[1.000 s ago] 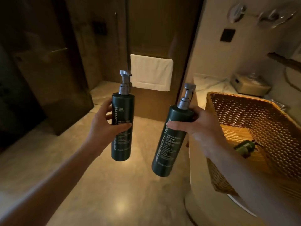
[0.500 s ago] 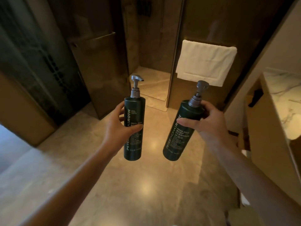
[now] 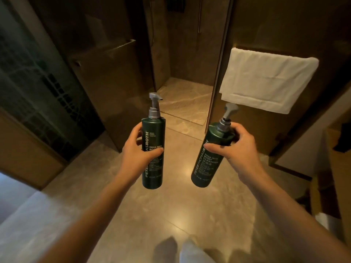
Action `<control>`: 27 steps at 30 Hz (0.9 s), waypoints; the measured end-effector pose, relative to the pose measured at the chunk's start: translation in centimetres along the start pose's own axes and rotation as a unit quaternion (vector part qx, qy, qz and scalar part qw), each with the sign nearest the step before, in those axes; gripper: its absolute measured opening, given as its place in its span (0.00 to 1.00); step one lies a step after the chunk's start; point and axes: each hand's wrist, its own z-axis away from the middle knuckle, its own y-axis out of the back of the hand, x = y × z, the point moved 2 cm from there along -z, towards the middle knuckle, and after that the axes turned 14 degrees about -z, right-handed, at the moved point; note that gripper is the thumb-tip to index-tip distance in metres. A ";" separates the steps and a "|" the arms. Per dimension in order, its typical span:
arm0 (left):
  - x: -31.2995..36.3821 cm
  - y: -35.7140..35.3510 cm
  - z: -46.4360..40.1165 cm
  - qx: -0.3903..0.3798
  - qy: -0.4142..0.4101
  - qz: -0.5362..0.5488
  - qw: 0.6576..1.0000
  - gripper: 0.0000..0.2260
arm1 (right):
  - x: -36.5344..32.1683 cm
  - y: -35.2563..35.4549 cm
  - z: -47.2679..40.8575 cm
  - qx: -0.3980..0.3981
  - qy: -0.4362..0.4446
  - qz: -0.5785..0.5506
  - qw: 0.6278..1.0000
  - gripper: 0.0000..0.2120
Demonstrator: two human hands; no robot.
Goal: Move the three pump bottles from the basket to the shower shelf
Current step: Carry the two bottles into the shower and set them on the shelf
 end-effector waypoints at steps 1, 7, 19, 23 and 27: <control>0.6 -0.2 -2.1 0.007 0.004 -0.002 1.000 0.34 | -0.5 0.1 -2.4 0.000 0.004 0.008 1.000 0.30; 1.2 -2.2 -12.0 0.015 0.014 0.004 1.000 0.35 | -1.0 -0.5 -14.1 -0.010 0.006 0.044 0.999 0.30; -1.0 -2.5 -40.4 0.016 -0.010 0.016 1.000 0.34 | 0.4 -8.6 -40.8 0.015 0.021 0.042 0.999 0.30; 0.4 -1.7 -50.5 0.009 -0.038 0.004 0.999 0.36 | -1.4 -11.1 -49.6 0.033 0.062 0.061 0.996 0.33; 0.8 -3.7 -58.4 -0.009 -0.046 0.011 0.999 0.36 | -0.7 -12.1 -57.3 0.051 0.061 0.067 0.995 0.34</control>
